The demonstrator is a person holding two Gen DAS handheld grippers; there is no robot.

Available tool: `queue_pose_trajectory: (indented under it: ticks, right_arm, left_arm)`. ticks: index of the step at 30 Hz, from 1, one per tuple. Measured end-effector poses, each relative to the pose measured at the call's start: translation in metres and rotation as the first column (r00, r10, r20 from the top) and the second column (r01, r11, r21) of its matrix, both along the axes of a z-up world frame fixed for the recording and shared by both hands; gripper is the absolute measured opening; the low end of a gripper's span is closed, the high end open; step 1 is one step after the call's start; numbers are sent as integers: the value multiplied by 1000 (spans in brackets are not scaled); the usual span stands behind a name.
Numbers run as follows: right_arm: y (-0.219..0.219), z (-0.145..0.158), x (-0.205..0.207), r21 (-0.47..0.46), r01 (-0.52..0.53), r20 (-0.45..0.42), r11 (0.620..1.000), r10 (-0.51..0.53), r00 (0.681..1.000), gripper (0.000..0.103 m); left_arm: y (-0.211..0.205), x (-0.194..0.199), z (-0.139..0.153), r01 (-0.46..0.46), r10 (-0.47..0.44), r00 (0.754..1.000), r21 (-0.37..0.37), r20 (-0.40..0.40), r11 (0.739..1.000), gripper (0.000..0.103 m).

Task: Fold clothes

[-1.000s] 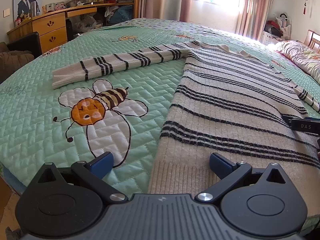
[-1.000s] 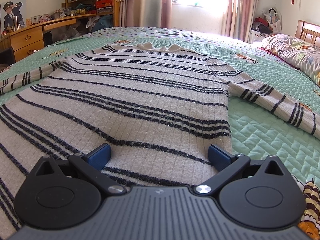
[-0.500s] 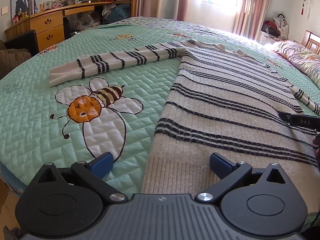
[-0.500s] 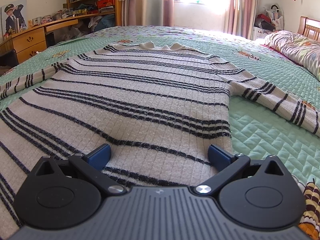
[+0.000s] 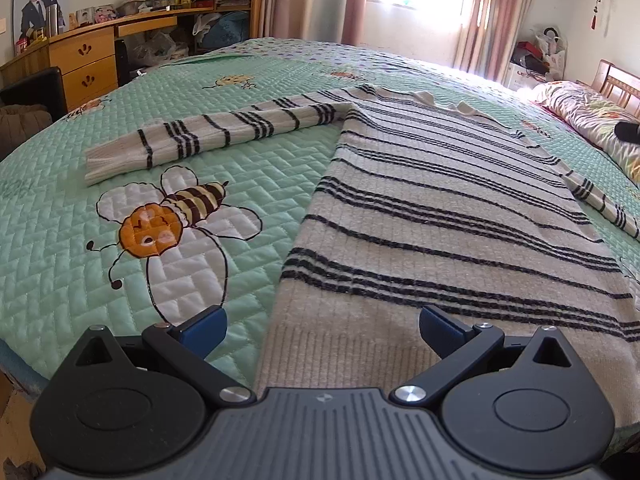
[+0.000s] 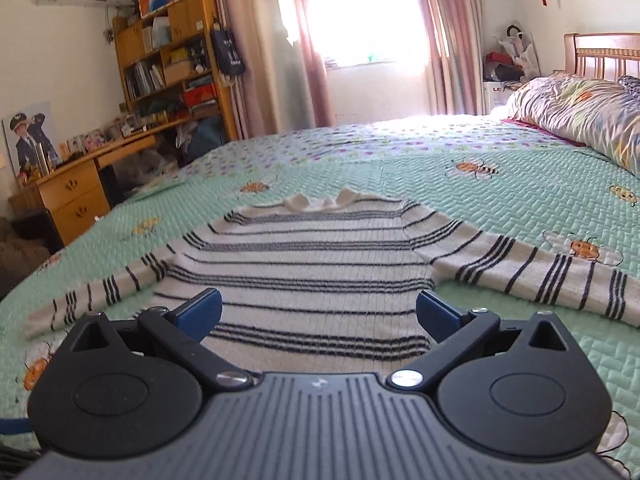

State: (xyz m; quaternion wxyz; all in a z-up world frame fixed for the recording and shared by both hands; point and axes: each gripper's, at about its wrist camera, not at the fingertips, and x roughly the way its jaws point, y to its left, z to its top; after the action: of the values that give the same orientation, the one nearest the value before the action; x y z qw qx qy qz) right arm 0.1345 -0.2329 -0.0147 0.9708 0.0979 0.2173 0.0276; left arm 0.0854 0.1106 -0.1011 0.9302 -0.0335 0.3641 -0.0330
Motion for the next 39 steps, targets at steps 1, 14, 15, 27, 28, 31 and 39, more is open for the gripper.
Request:
queue_pose_trajectory:
  ticks: [1,14,15,27,28,31,39]
  right_arm:
    - [1,4,-2,-4,9,4,1000,-9,1000,103]
    - [-9,7,-6,-25,99,-46,995,-100,994,103]
    - [-11,7,-6,-25,101,-48,995,-102,994,103]
    - [-67,-25,-11,264,148,-106,953,-124,987,102]
    - [-78,-30,-14,301,171,-99,938,-148,984,100]
    - [-116,-46,-21,402,259,-103,878,-238,966,77]
    - [-233,-121,-42,709,444,-227,548,-420,879,53]
  left_arm:
    - [-1,0,1,1,-1,1000,0,1,1000,102]
    - [-6,-6,6,14,-14,1000,4,8,1000,102]
    - [-7,-6,6,16,-16,1000,6,7,1000,102]
    - [-10,-2,3,20,-20,1000,13,-9,1000,102]
    - [-10,-2,2,20,-20,1000,14,-11,1000,102]
    - [-10,0,1,20,-19,1000,15,-16,1000,102]
    - [-15,10,-9,25,-23,999,31,-49,999,102]
